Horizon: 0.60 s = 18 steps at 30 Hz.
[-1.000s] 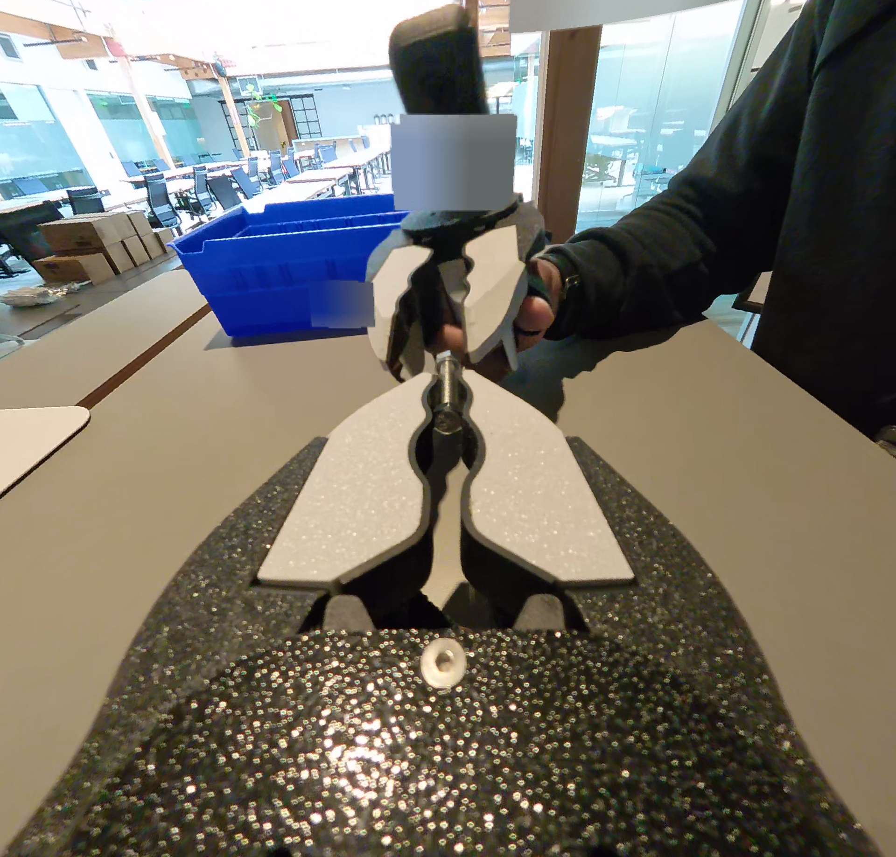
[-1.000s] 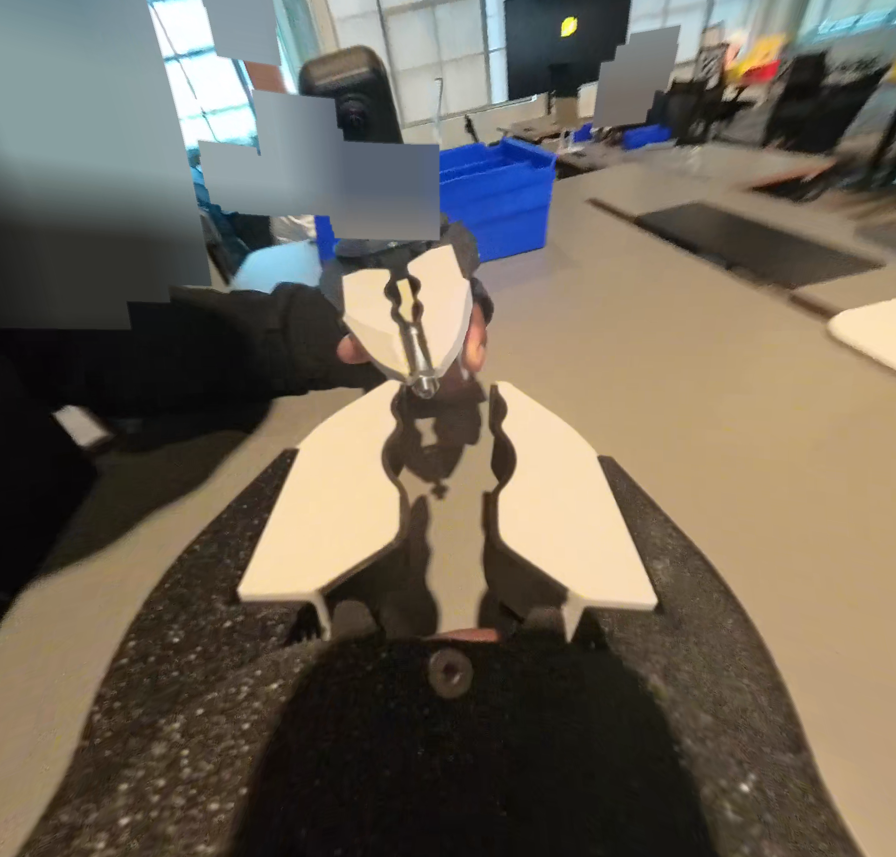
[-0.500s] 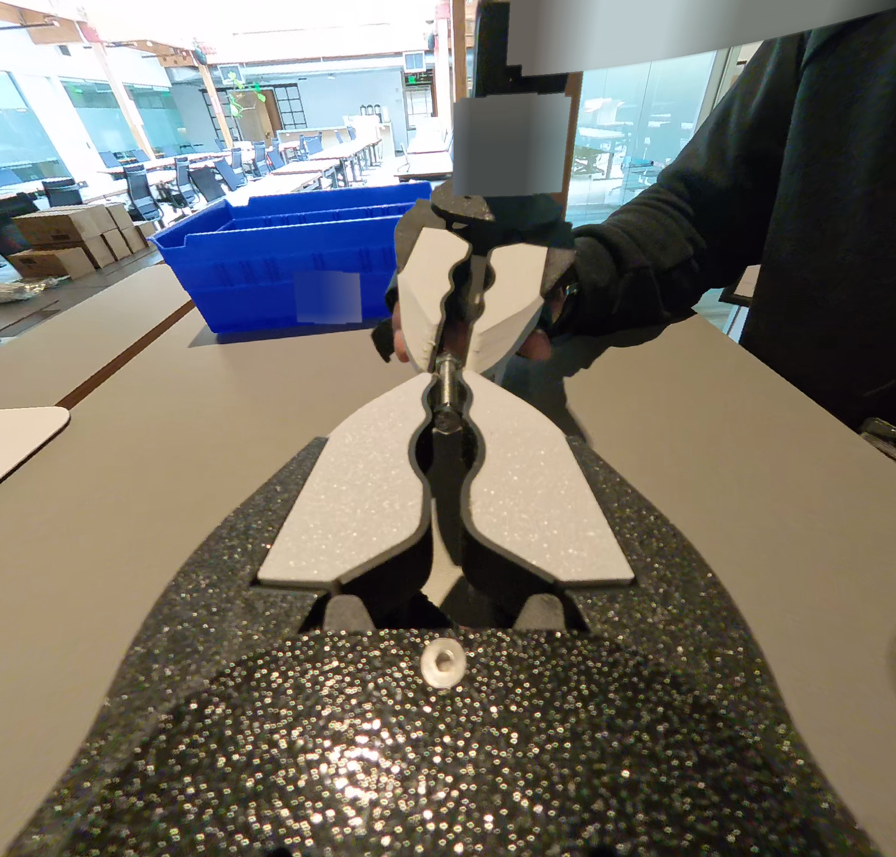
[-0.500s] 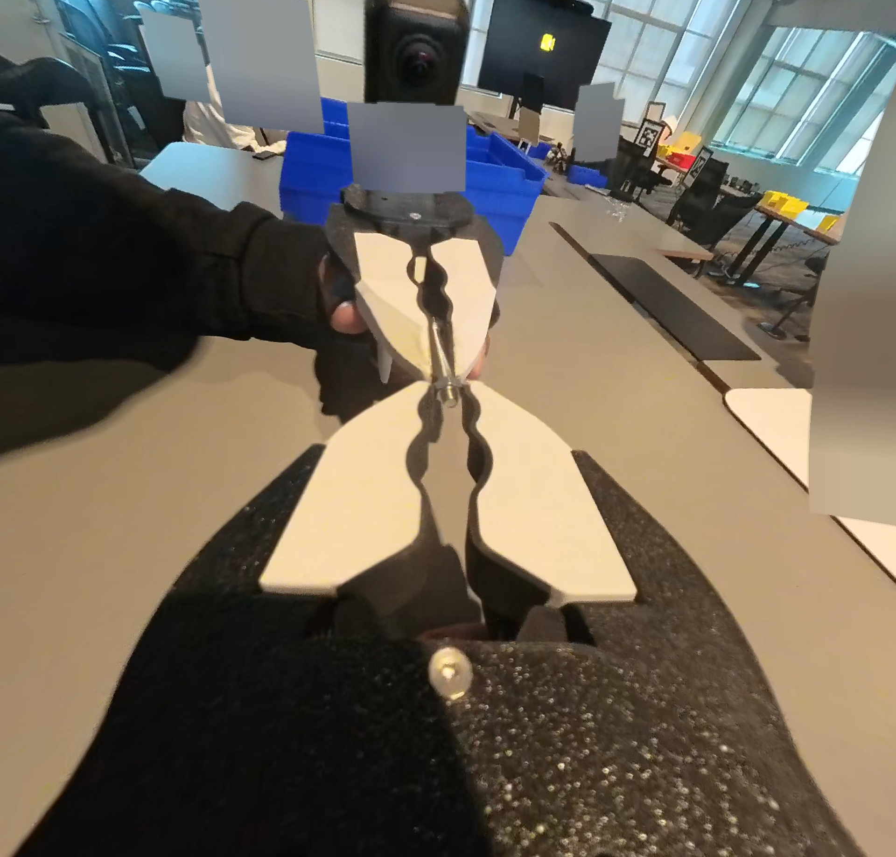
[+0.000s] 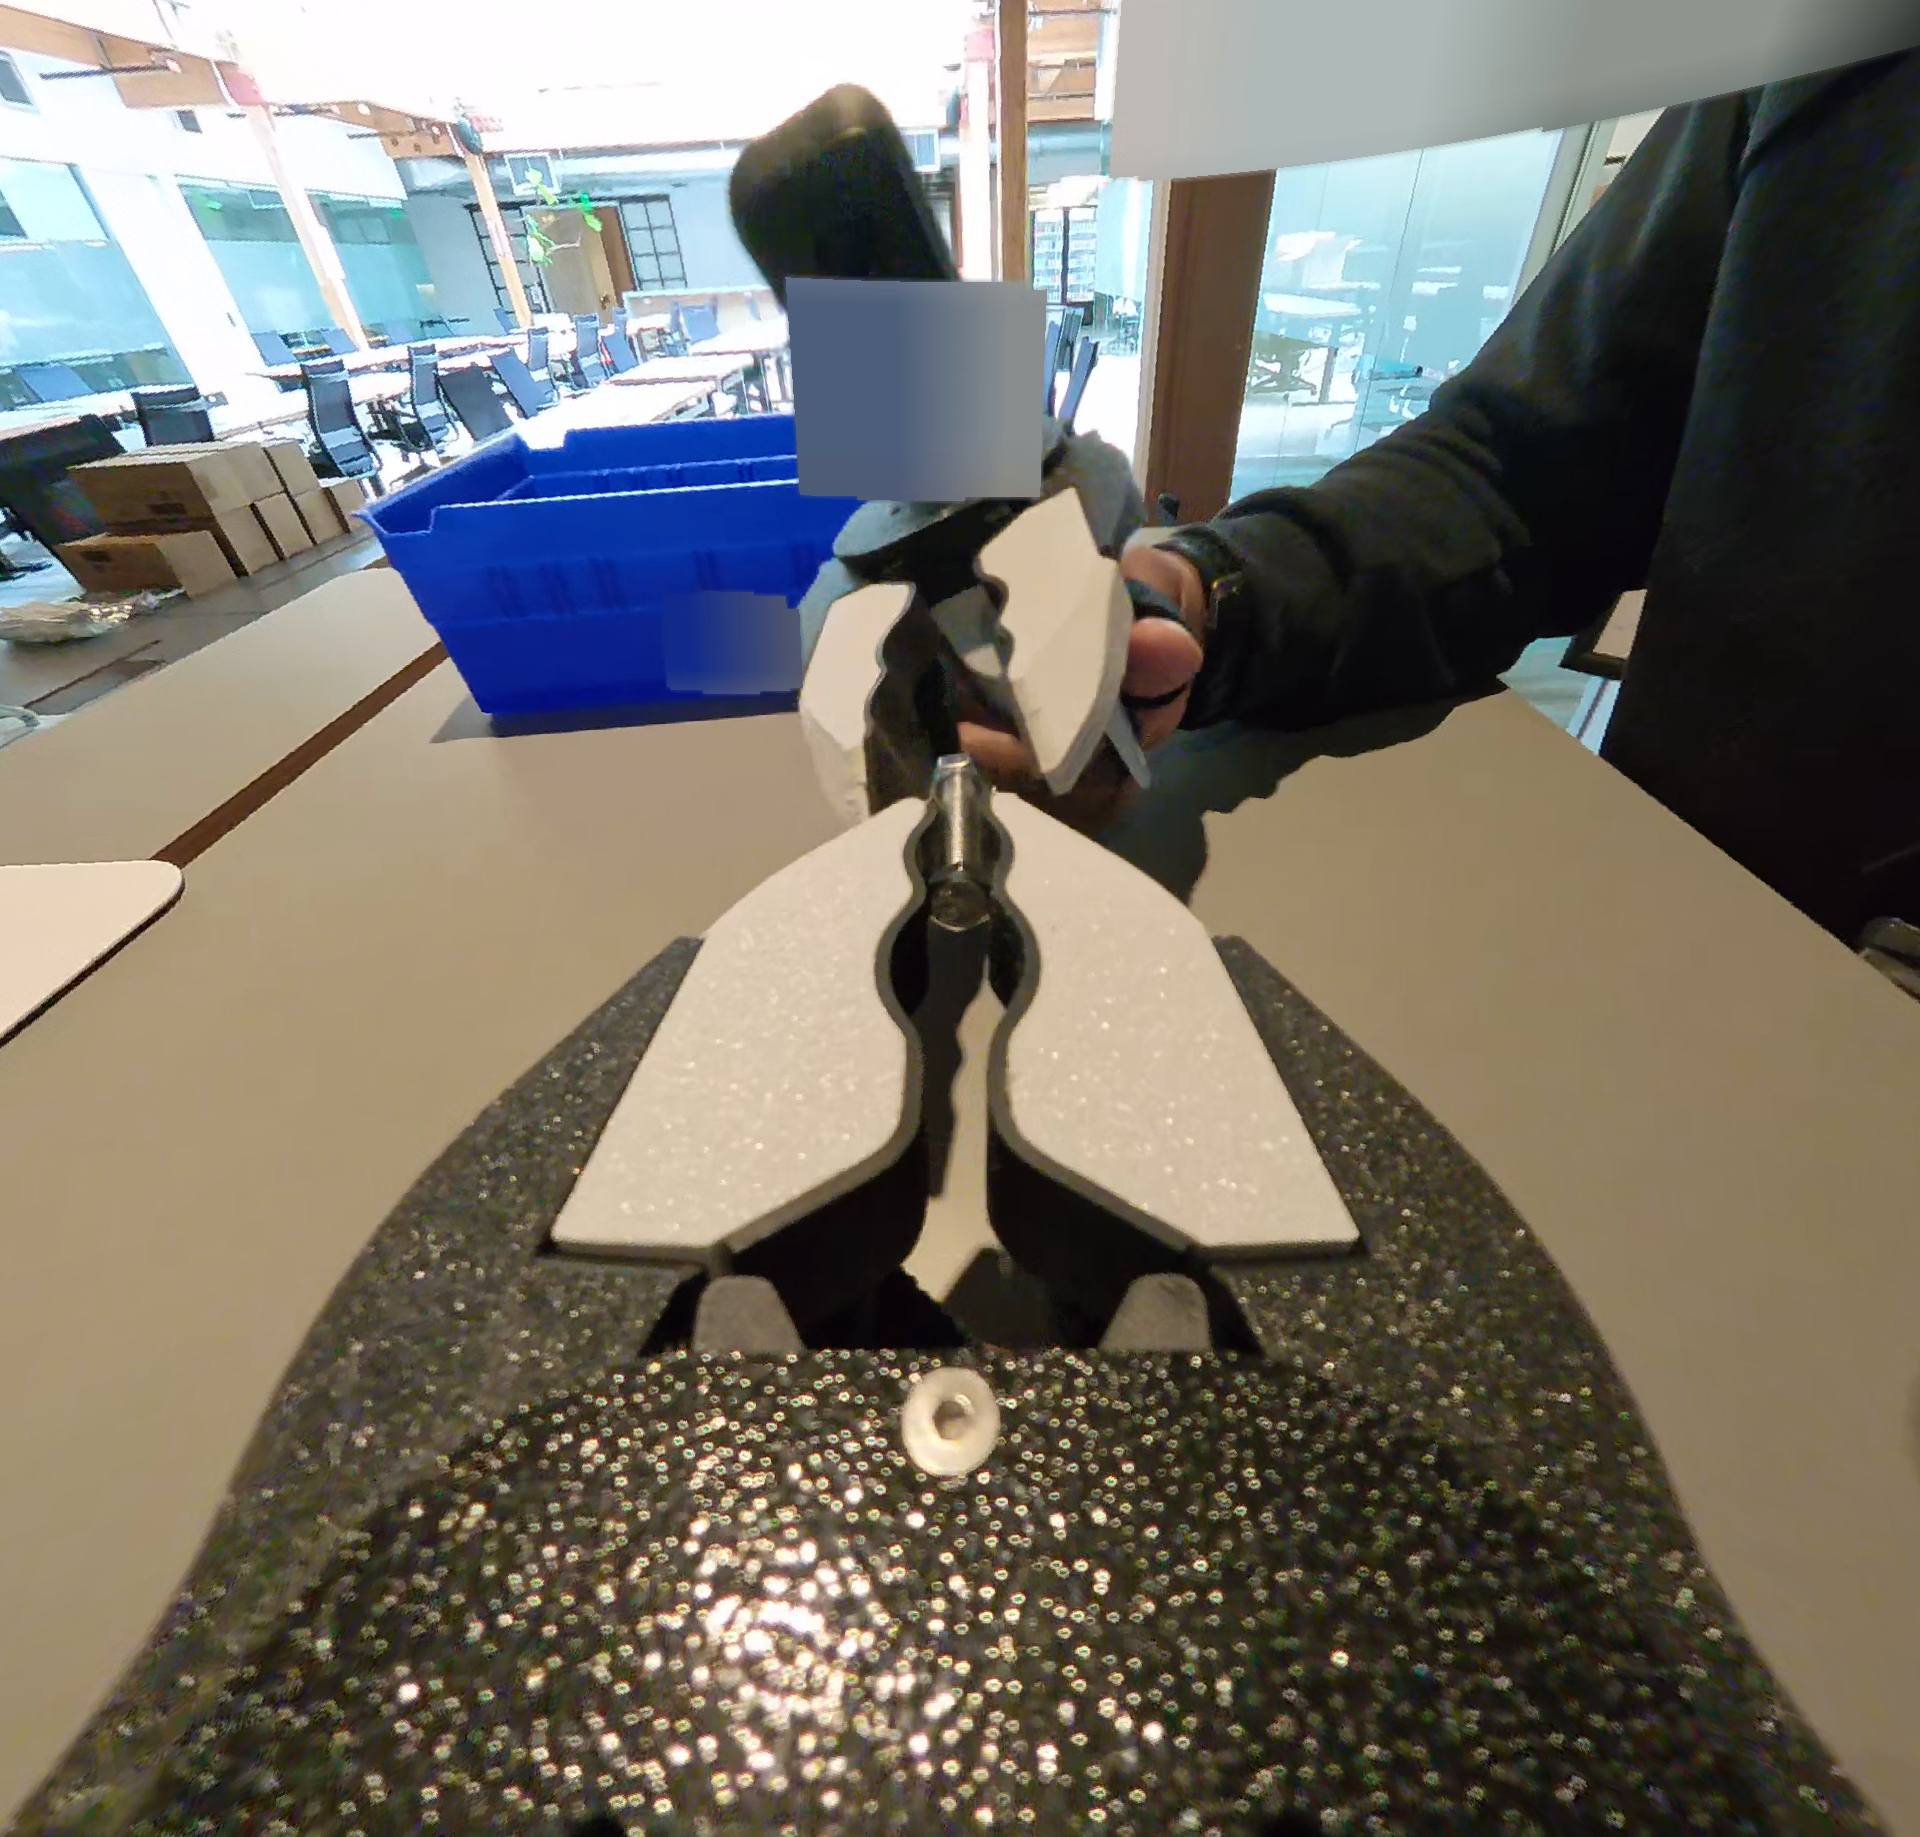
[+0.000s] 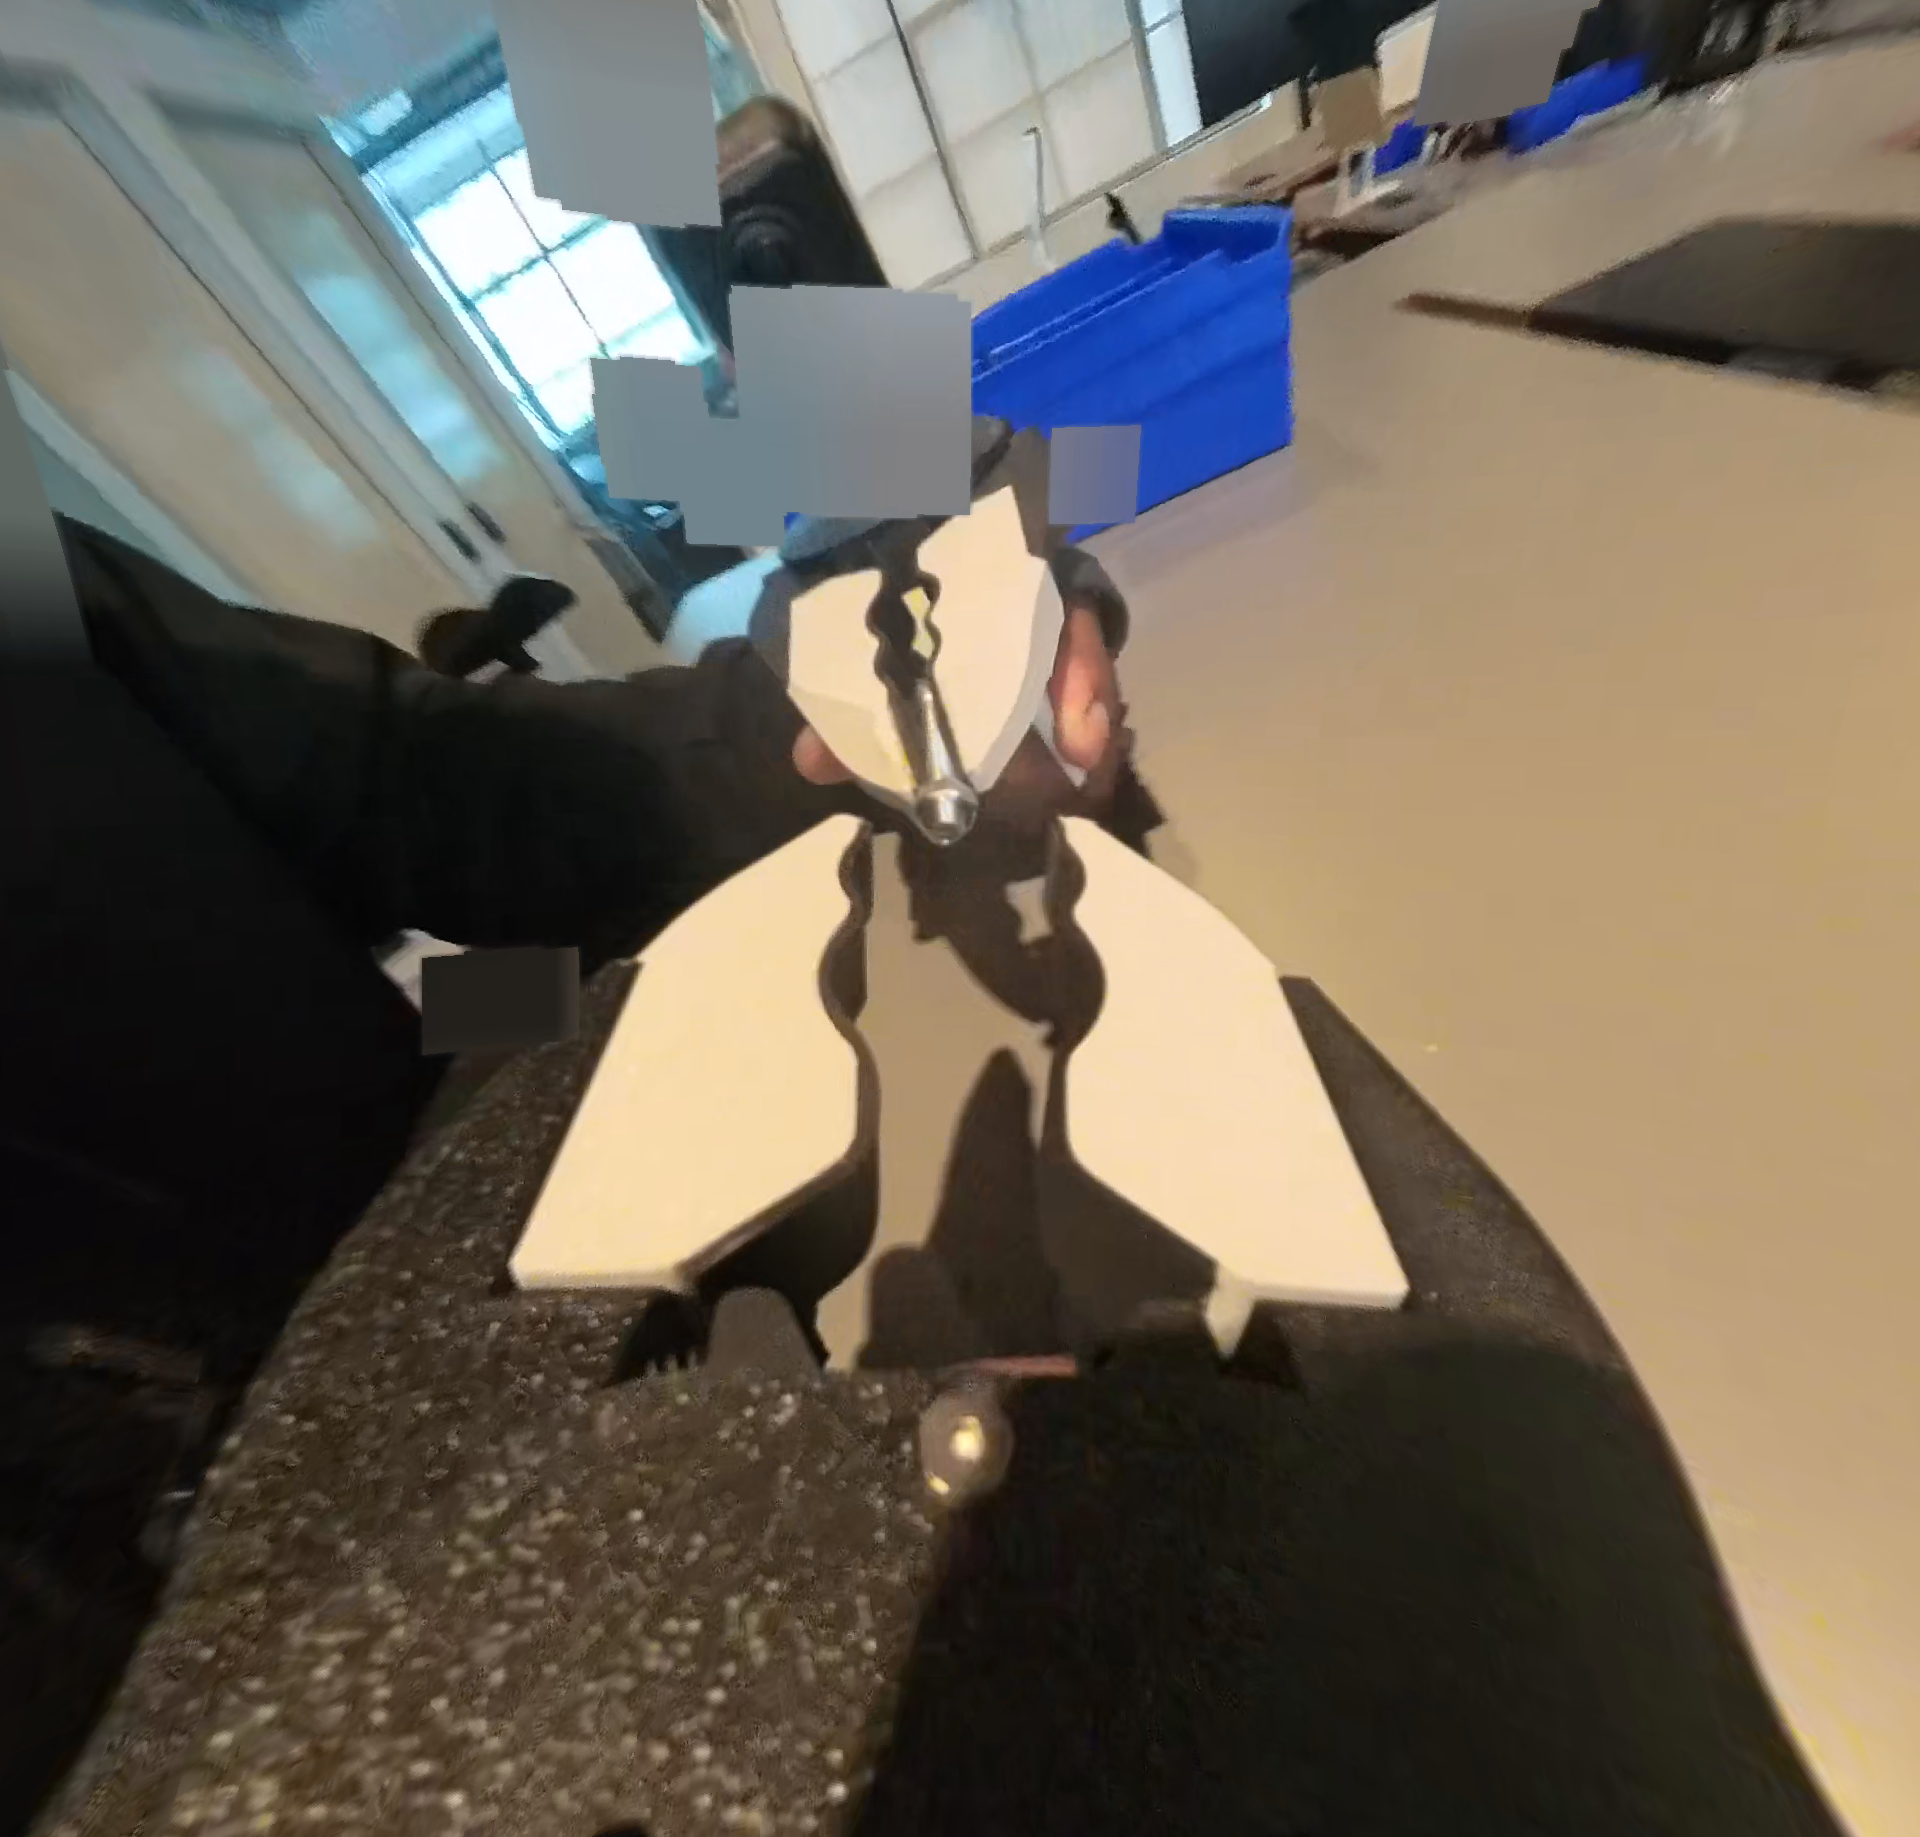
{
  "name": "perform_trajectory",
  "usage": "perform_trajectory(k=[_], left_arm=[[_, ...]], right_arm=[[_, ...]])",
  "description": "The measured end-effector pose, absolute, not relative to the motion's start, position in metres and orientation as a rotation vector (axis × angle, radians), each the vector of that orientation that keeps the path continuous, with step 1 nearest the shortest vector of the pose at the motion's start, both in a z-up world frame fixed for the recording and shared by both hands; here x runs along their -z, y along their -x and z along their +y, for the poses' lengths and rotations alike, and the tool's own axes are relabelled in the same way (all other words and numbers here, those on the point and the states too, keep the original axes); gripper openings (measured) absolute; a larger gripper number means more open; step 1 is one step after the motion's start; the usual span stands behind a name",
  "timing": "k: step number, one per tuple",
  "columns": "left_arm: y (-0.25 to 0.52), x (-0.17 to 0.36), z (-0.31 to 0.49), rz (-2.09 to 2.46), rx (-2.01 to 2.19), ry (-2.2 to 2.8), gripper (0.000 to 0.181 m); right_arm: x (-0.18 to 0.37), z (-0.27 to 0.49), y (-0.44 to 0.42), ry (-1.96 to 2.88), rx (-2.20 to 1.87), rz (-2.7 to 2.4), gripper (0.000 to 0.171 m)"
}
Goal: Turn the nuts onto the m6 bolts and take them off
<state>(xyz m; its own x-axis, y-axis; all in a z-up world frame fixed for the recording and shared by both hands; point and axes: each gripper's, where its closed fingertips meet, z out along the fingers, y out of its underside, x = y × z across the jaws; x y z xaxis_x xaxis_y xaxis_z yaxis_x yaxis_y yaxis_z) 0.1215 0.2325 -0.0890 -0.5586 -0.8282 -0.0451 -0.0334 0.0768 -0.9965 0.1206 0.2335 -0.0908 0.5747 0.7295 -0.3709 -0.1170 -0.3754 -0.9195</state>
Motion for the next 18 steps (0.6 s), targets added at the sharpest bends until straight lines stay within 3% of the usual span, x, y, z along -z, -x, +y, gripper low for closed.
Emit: perform_trajectory(k=[12,18], left_arm=[[-0.1211,0.0898,0.2312,1.718,1.563,0.861,0.005],[-0.1209,0.0921,0.2287,1.743,1.554,0.858,0.005]], right_arm=[[0.091,0.2348,-0.1194,1.607,-0.36,-0.79,0.024],[0.094,0.2363,-0.1176,1.636,-0.319,-0.789,0.01]])
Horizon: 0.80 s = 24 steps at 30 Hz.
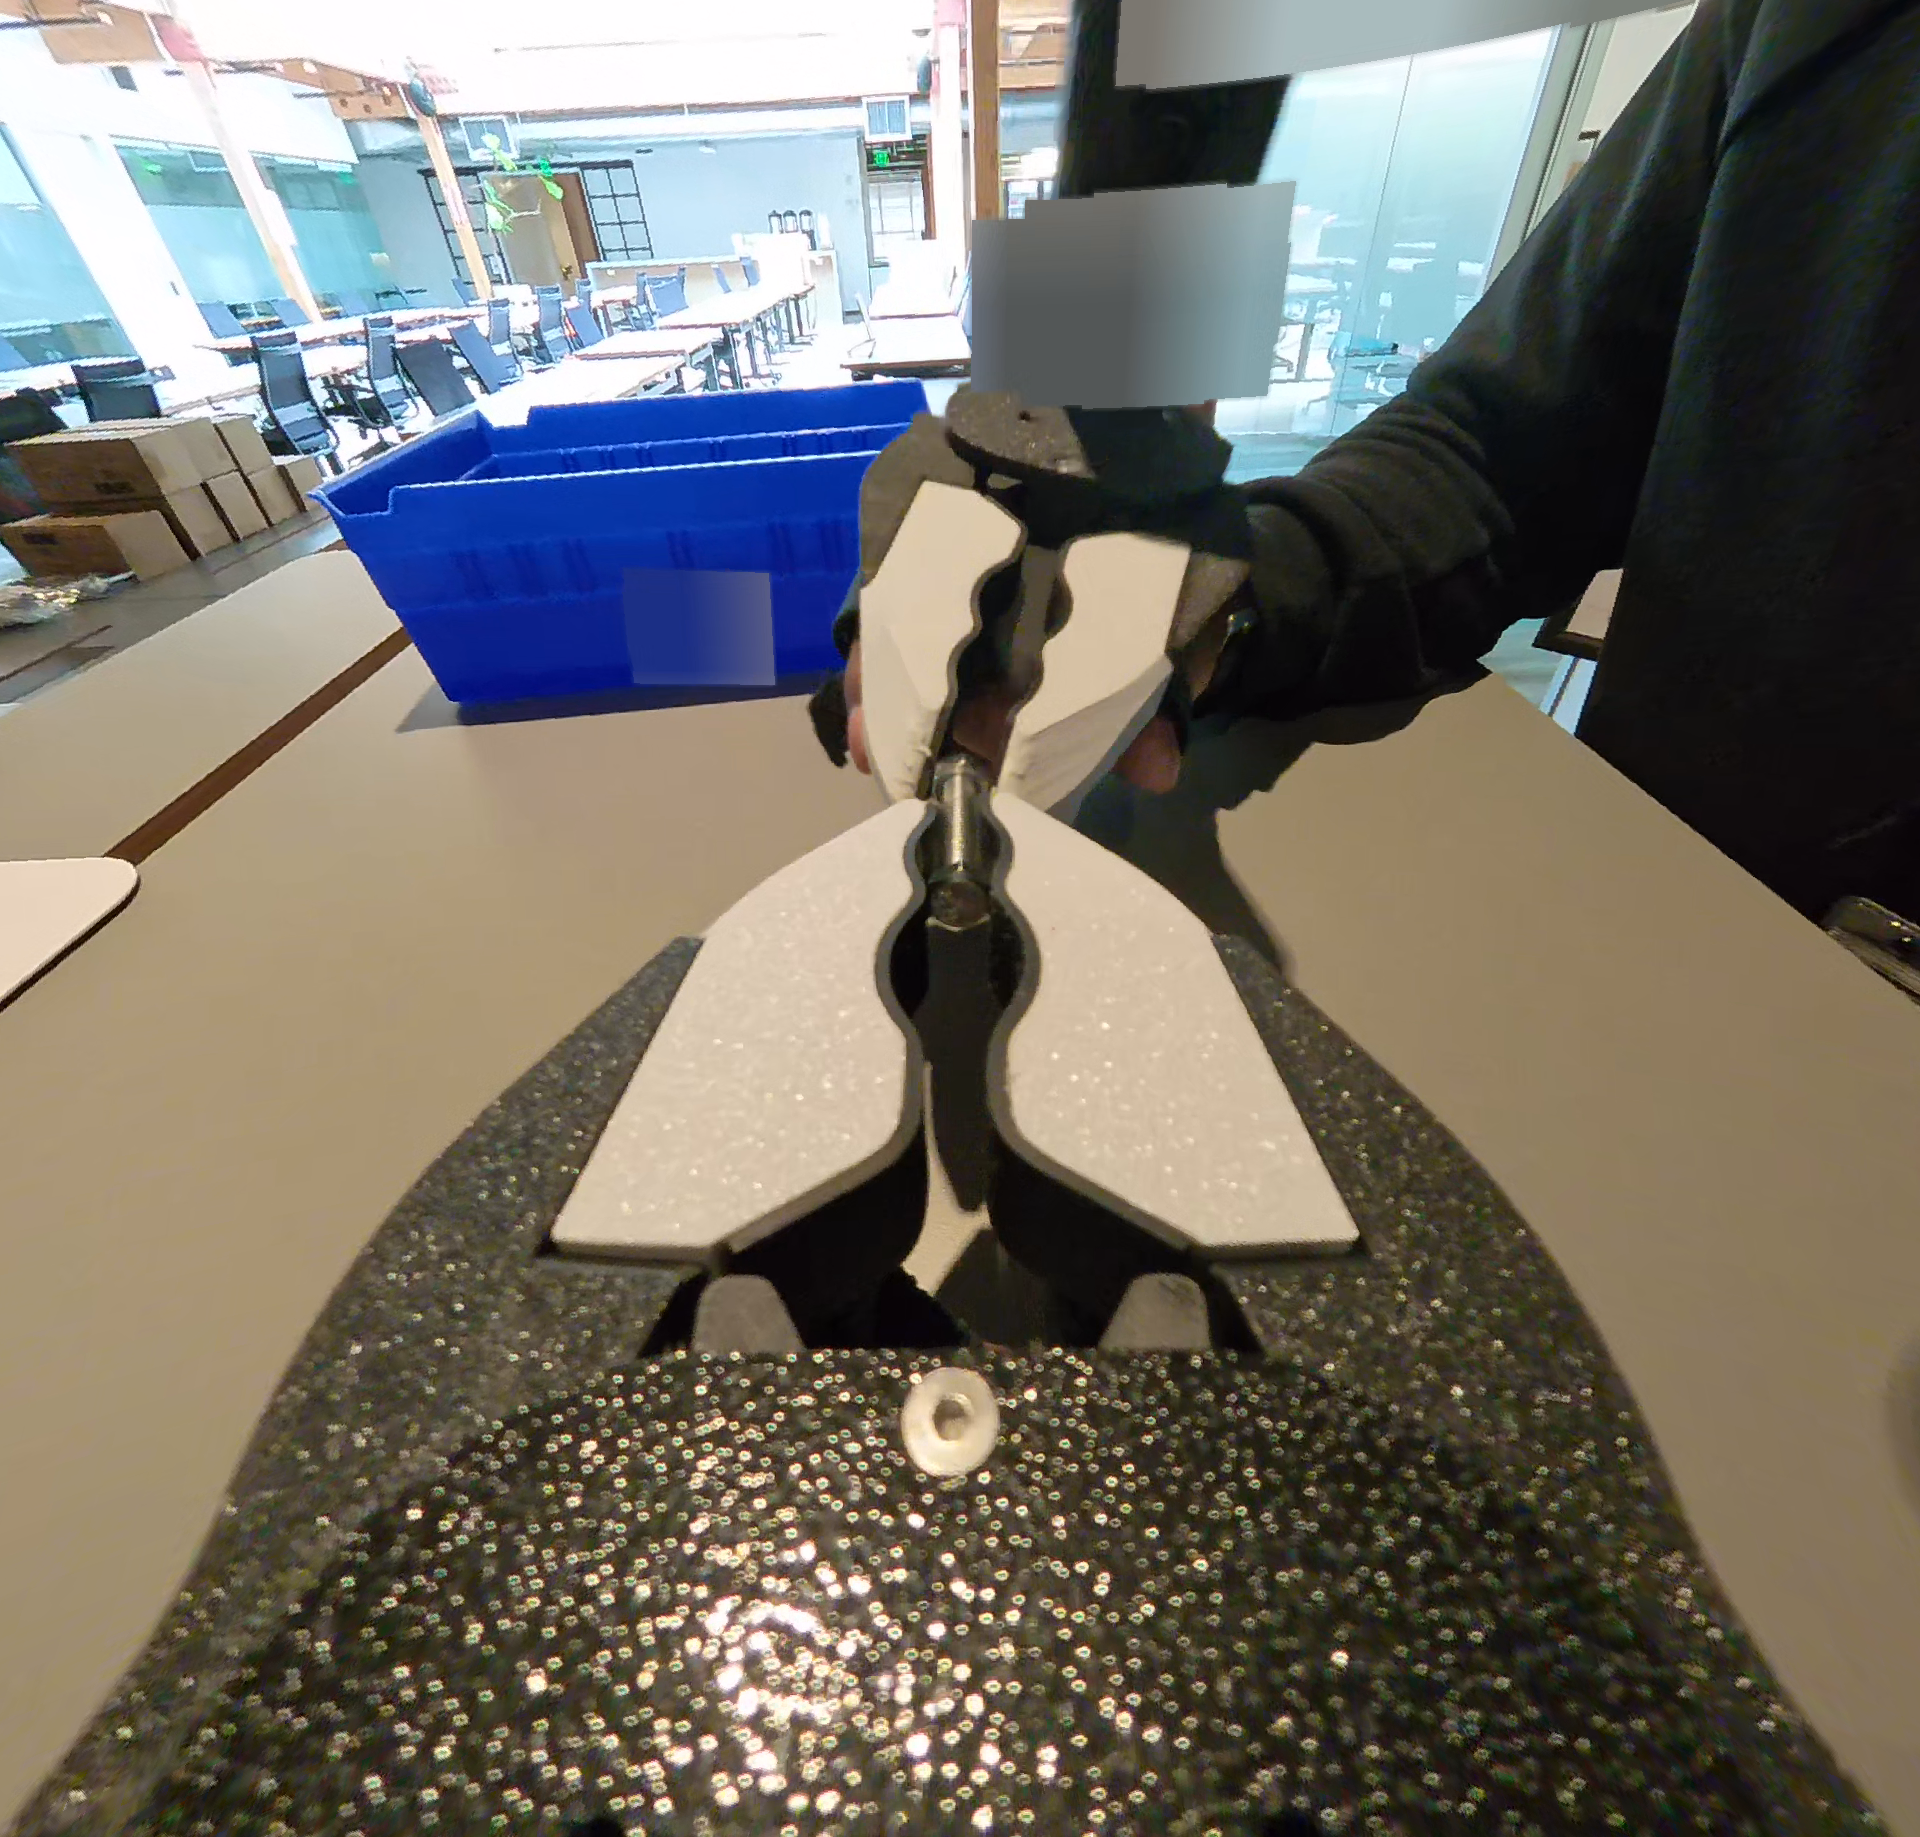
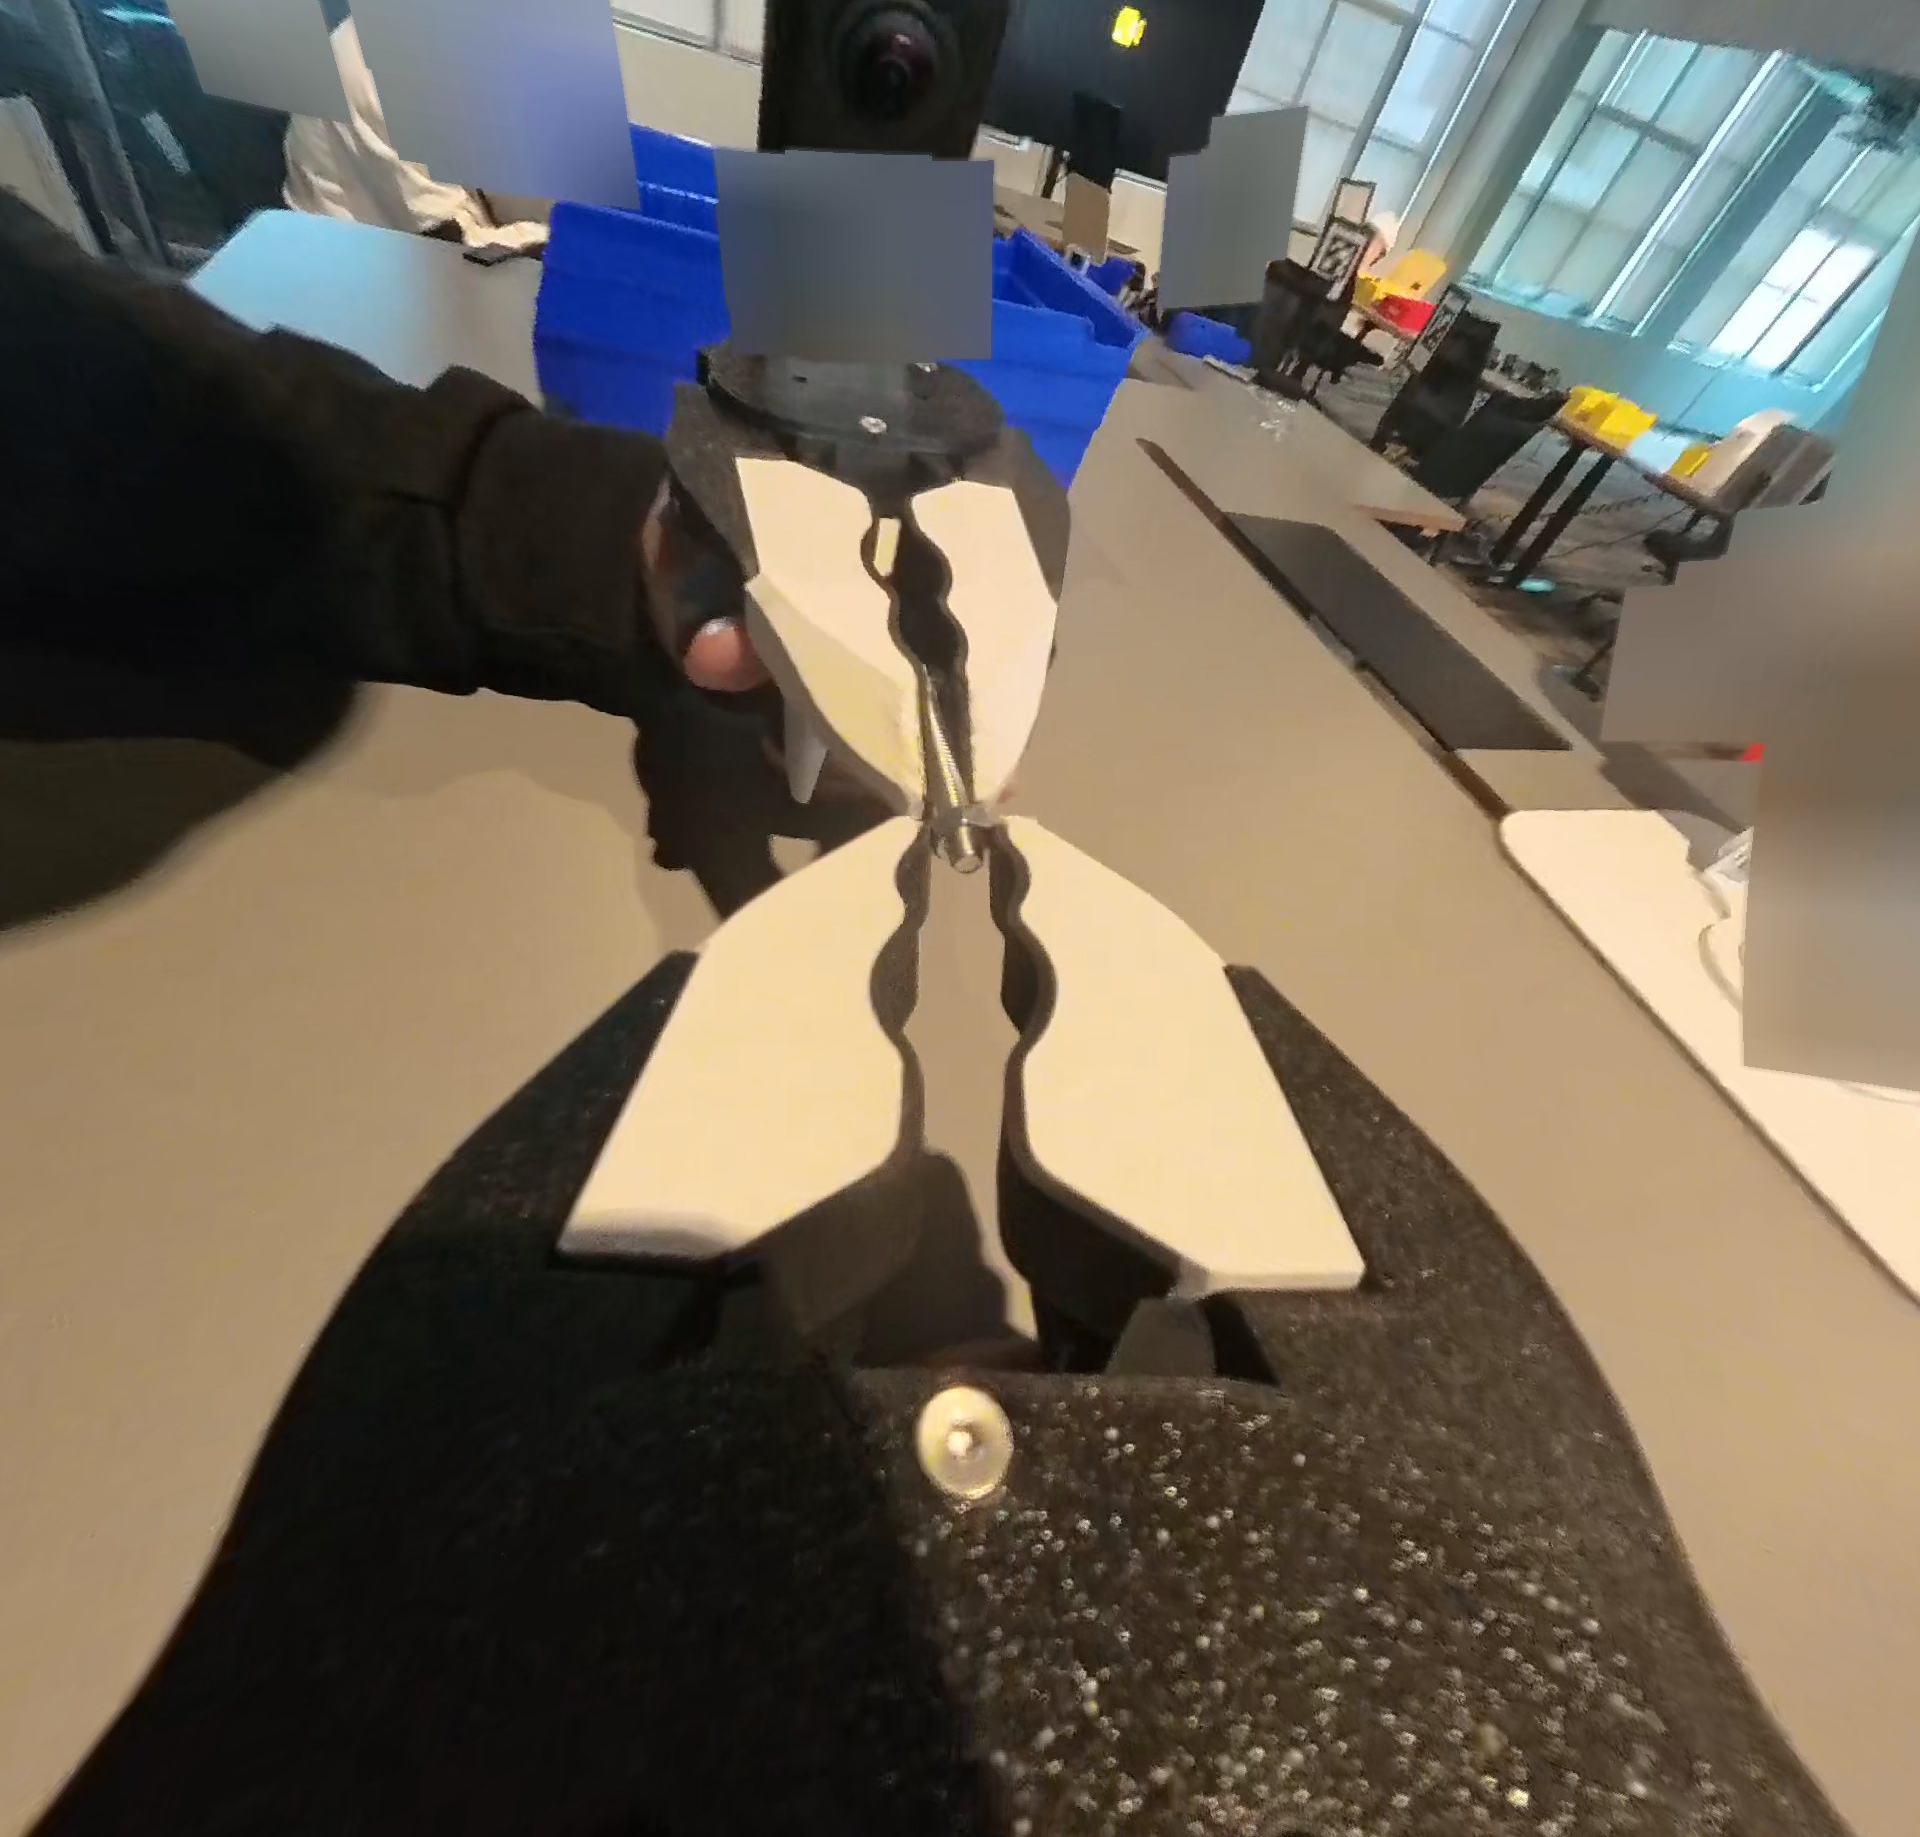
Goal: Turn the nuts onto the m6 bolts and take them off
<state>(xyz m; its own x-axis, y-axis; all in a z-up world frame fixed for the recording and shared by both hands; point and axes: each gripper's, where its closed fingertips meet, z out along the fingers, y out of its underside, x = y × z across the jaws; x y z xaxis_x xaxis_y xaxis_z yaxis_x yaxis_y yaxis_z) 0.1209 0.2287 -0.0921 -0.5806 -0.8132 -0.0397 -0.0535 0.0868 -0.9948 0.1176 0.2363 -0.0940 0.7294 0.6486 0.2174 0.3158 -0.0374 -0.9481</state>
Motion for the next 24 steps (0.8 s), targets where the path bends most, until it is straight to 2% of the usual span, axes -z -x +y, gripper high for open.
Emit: perform_trajectory(k=[7,9,14,24], left_arm=[[-0.122,0.097,0.224,1.782,1.511,0.844,0.005],[-0.122,0.098,0.224,1.784,1.505,0.849,0.005],[-0.119,0.09,0.229,1.729,1.565,0.848,0.005],[-0.118,0.09,0.229,1.735,1.586,0.856,0.005]], right_arm=[[0.099,0.225,-0.112,1.848,-1.221,-0.43,0.01],[0.099,0.225,-0.113,1.824,-1.305,-0.402,0.01],[0.097,0.232,-0.119,1.772,-0.991,-0.543,0.033],[0.09,0.231,-0.12,1.587,-0.34,-0.852,0.028]])
